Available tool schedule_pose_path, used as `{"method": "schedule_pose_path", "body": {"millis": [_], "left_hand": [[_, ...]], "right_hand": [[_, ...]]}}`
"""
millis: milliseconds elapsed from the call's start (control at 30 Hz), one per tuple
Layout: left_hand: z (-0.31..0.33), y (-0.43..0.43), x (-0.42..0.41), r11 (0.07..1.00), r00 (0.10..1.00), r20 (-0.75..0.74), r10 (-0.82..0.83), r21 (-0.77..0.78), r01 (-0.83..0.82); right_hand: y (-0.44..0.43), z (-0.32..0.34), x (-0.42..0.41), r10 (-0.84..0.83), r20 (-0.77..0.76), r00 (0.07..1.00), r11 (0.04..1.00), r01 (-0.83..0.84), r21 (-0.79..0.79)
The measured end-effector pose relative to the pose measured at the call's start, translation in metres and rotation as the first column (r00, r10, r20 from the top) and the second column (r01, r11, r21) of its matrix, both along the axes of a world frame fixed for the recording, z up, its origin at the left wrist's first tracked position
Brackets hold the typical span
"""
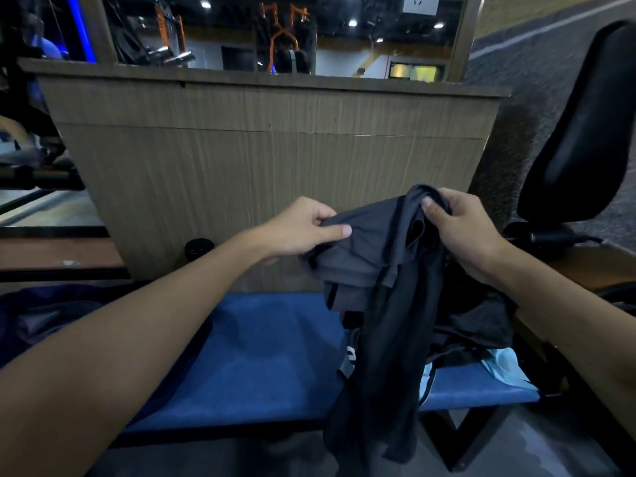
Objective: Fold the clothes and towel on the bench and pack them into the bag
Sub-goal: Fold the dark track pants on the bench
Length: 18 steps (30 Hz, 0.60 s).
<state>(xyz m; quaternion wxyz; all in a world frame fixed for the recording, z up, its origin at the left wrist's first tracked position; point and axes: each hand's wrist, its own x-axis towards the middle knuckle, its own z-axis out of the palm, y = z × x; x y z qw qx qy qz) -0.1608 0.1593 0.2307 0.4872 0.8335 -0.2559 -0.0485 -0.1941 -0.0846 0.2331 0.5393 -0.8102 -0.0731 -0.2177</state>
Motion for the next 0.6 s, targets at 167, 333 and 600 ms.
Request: {"method": "schedule_pose_path", "body": {"millis": [167,333,600], "left_hand": [[0.026,-0.012,-0.001,0.978,0.981,0.143,0.134,-0.176,-0.108],[0.039,-0.014,0.002,0.976,0.953,0.229,0.201,-0.127,-0.175],[0.036,0.0,0.019,0.91,0.87,0.266,0.415,-0.117,-0.398]], "right_hand": [[-0.007,0.001,0.001,-0.069,-0.057,0.996,0.995,0.064,-0.078],[-0.011,0.004,-0.001,-0.101,-0.037,0.994,0.994,0.099,-0.047],[-0.02,0.004,-0.001,-0.12,0.008,0.993,0.993,0.12,0.003]]}}
